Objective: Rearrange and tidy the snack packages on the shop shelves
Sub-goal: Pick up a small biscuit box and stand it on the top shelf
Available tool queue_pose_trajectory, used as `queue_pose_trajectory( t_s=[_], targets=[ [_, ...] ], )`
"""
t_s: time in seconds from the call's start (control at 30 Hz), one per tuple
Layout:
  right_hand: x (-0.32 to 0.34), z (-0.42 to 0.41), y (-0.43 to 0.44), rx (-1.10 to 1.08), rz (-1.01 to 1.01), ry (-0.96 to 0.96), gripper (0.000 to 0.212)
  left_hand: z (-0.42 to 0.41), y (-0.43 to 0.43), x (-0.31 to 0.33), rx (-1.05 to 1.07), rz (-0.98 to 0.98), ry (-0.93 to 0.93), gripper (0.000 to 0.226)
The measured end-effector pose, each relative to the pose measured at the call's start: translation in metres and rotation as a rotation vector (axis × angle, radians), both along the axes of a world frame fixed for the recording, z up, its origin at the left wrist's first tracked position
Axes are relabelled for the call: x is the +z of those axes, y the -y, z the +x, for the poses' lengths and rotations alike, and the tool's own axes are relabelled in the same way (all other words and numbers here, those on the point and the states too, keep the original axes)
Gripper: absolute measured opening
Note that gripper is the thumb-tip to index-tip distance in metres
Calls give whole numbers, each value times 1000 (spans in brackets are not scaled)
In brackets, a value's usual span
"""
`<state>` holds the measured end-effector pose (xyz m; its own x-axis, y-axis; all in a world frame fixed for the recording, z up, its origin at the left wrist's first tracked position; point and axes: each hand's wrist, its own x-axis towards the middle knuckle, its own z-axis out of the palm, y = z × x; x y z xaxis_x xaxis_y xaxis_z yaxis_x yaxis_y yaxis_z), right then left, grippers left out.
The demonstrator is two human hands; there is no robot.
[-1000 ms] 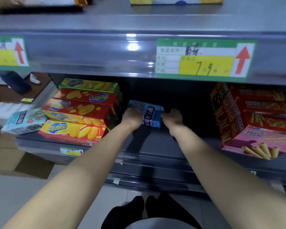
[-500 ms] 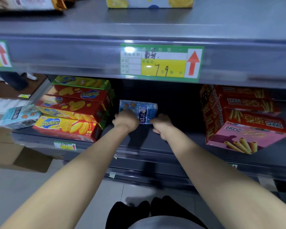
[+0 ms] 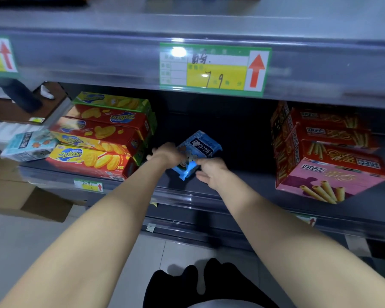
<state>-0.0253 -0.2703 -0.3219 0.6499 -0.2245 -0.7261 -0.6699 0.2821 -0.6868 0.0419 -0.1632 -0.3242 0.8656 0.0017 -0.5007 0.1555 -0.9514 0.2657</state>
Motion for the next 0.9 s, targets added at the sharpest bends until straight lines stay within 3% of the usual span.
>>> queue_pose_trajectory(
  t_s=[0.1,0.27,0.43,0.73,0.9],
  targets=[
    [6,-6,-5,42,32,-5,31,-11,-1,-2,30,-38,103,42],
    [14,-21,-15,-18,12,37,30,-39,-19,-1,157,-549,198,25],
    [29,-53,-42,-75,-7,220,28,-79,-46,20,196,-780,268,26],
    [64,-136,-92,-172,-108,471,42,-165,-88,58,168,-959,392,20],
    [90,-177,-88,-298,-251,608,37,-207,-80,91,-16,-1013,486,14]
  ],
)
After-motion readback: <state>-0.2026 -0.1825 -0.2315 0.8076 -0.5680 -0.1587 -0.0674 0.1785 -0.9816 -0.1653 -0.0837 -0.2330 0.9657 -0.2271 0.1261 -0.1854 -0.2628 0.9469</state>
